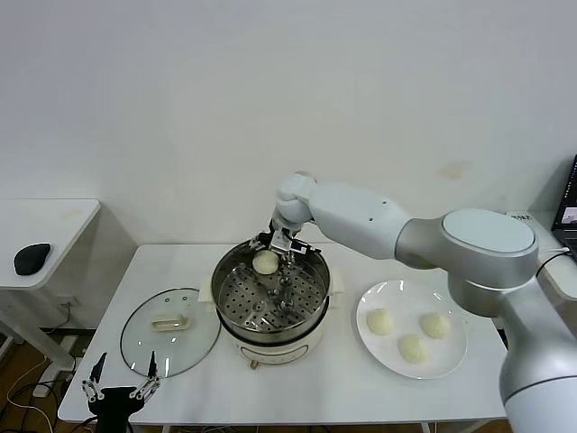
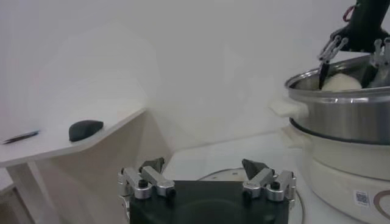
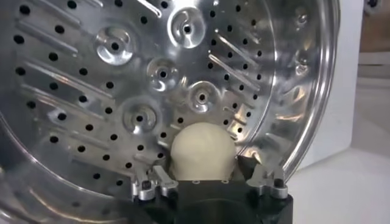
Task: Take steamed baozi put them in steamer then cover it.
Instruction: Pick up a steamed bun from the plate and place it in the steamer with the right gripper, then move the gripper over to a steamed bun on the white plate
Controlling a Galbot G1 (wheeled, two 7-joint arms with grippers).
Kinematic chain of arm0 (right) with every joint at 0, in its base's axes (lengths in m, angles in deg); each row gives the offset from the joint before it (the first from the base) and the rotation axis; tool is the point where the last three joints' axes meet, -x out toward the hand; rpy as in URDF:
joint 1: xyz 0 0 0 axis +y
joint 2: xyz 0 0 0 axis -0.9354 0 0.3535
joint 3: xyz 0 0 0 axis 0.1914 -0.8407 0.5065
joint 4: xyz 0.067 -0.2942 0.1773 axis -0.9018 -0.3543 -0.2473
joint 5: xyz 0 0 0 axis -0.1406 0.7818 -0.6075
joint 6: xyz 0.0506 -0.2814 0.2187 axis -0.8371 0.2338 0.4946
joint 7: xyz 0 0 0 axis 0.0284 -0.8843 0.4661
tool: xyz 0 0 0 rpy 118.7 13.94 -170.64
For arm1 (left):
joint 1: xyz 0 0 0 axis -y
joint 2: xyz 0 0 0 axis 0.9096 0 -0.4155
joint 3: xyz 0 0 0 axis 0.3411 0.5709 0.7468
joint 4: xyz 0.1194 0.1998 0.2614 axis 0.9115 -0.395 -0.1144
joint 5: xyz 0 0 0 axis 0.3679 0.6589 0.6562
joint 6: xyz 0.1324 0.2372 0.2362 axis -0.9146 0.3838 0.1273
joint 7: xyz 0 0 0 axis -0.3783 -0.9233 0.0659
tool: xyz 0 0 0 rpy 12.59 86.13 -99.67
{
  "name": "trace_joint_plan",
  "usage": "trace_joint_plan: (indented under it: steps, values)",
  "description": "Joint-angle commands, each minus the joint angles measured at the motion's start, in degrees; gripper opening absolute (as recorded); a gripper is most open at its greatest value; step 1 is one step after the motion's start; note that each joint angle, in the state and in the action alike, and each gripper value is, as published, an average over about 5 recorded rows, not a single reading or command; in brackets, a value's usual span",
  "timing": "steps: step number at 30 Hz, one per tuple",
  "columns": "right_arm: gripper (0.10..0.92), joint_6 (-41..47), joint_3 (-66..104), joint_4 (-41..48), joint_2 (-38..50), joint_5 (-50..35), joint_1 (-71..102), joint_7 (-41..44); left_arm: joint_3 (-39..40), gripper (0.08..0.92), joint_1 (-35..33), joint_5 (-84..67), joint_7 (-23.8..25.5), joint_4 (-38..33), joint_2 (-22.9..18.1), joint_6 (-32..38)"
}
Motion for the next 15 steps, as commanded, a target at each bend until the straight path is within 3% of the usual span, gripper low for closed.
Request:
trace_joint_plan:
  steps: [1,8,15]
  values:
    - [0.820,-0.04,0.53,-0.48,0.40,-1.27,-1.08,0.39,-0.04,0.823,-0.03,0.03,-0.01,-0.02,0.04,0.01]
    - [0.823,26.37,-2.13,-19.49,12.48,-26.84,-11.30,11.40,0.08,0.823,-0.02,0.06,0.08,-0.50,0.55,-0.06]
    - [0.823,43.19,-2.96,-34.42,27.68,-34.20,-16.12,13.46,0.63,0.823,0.26,0.16,0.18,-0.90,1.45,-0.19]
